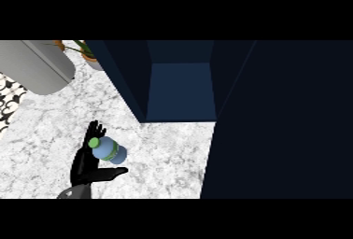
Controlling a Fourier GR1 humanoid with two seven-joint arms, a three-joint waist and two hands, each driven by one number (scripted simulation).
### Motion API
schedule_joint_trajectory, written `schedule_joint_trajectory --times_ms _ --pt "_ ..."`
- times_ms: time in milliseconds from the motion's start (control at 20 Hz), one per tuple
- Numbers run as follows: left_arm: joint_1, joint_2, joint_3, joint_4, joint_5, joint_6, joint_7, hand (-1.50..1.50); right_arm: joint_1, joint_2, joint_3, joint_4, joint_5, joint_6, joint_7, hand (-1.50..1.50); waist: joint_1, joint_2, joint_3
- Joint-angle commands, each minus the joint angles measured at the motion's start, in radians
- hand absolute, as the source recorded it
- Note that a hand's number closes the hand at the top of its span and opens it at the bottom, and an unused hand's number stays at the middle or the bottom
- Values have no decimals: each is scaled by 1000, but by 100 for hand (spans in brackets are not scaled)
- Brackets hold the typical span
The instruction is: Pick up the bottled water, place it into the cabinet and close the cabinet
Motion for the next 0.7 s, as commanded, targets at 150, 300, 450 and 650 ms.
schedule_joint_trajectory --times_ms 150,300,450,650 --pt "-25 -38 0 83 20 -30 -55 -150 71 -21 -43 -136 22 1 10 -150 7 0 1" --pt "-99 9 29 190 40 -108 -73 -150 122 -40 -70 -158 -15 24 -38 -150 -3 2 1" --pt "-171 18 36 195 65 -146 -5 150 79 -64 -140 -166 -54 38 4 -150 -2 3 0" --pt "-200 -3 16 265 41 -161 -69 150 148 -46 -168 -90 -88 76 -125 -150 -2 4 1"
